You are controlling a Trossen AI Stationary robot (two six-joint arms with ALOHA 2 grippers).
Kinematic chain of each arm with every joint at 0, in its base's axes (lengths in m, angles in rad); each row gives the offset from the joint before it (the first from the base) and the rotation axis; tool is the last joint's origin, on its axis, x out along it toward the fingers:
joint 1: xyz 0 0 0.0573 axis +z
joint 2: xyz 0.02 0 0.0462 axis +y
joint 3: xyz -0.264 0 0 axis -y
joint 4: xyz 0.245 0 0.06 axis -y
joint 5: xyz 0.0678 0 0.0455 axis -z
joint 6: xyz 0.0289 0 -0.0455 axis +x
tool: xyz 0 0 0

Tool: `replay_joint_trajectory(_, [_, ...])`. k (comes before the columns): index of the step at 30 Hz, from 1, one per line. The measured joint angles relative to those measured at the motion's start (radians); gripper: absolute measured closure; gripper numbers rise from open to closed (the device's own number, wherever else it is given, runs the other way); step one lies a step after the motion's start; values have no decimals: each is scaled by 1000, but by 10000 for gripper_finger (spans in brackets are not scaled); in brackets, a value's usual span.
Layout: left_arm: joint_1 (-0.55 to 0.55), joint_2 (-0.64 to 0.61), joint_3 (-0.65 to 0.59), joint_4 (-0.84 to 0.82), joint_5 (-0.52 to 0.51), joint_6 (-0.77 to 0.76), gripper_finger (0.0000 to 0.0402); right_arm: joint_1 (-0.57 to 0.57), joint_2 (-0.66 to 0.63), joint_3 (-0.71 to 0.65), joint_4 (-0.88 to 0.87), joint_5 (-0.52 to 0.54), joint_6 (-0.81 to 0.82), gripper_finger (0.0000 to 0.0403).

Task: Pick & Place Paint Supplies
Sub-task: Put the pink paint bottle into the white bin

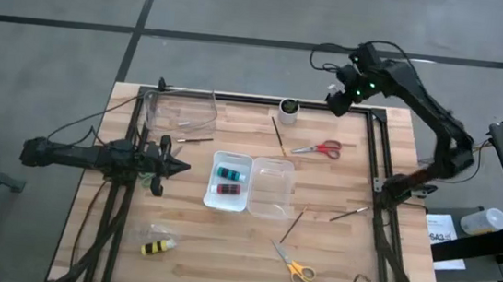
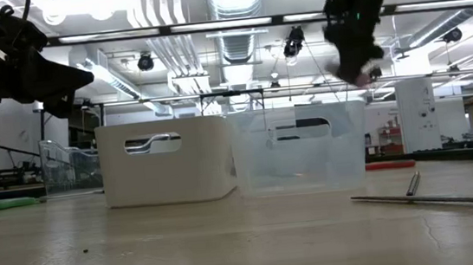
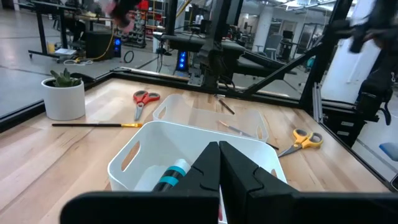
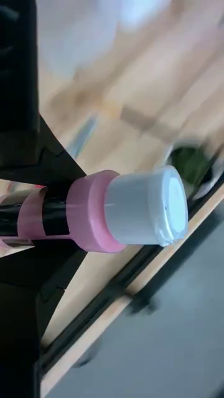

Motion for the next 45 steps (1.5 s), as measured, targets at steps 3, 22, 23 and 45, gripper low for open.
replay_joint_trajectory(3, [0, 0, 0, 0, 0, 0, 400, 87, -96, -17, 59, -46, 16, 274])
replay_joint_trajectory(22, [0, 0, 0, 0, 0, 0, 400, 724, -336, -513, 1012, -81, 251, 274])
replay_joint_trajectory(23, [0, 0, 0, 0, 0, 0, 400, 740, -315, -525, 1046, -69, 252, 274])
replay_joint_trajectory(45, [0, 0, 0, 0, 0, 0, 400, 799, 308, -111, 777, -55, 278, 274])
